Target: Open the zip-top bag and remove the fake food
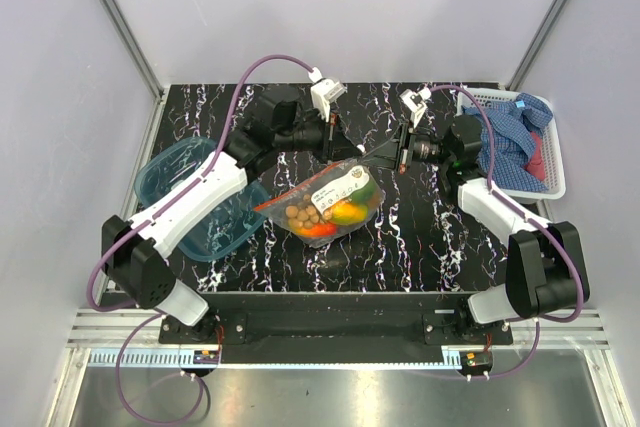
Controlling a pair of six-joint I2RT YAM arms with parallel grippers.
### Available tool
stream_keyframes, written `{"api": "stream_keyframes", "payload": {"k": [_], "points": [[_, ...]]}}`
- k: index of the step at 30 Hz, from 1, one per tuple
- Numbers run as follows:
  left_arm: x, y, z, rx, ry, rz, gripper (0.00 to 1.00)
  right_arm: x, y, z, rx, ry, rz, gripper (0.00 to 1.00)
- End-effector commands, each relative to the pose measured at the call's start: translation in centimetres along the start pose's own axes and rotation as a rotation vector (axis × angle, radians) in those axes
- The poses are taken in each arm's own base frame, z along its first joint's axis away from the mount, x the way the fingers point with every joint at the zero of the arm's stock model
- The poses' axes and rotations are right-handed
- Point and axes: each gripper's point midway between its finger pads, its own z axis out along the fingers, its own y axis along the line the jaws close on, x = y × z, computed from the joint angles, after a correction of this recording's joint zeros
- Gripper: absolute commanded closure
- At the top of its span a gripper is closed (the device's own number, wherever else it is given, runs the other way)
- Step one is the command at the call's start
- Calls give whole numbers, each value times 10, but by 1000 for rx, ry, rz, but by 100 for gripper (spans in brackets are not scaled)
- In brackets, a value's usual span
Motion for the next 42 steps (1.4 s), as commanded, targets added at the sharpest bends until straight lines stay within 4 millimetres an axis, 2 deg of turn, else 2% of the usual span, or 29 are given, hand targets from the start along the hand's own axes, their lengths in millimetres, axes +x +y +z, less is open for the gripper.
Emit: {"api": "stream_keyframes", "payload": {"k": [1, 7, 14, 19, 24, 28, 32, 36, 40, 42], "points": [[-8, -12, -16, 25, -43, 72, 100, -20, 22, 1, -4, -83, -118, 100], [11, -5, -24, 6, -6, 60, 100, -22, 18, 0, 23, -130, -122, 100], [21, 3, -41, -30, -3, 53, 100, -24, 18, -1, 29, -156, -123, 100], [23, -3, -44, -9, -9, 38, 100, -22, 22, 0, 5, -136, -131, 100], [12, -10, -38, 39, -27, 11, 100, -20, 23, 1, 5, -123, -124, 100], [31, -5, -41, 11, 25, -27, 100, -36, 13, -2, 107, -201, -125, 100], [62, 6, -58, -79, 66, -38, 100, -53, -4, -9, 219, -275, -95, 100], [82, 12, -72, -140, 98, -55, 100, -65, -19, -15, 280, -294, -99, 100], [94, 9, -92, -180, 95, -61, 100, -71, -40, -17, 306, -281, -80, 100], [107, 11, -100, -212, 117, -79, 100, -76, -42, -15, 298, -274, -101, 100]]}}
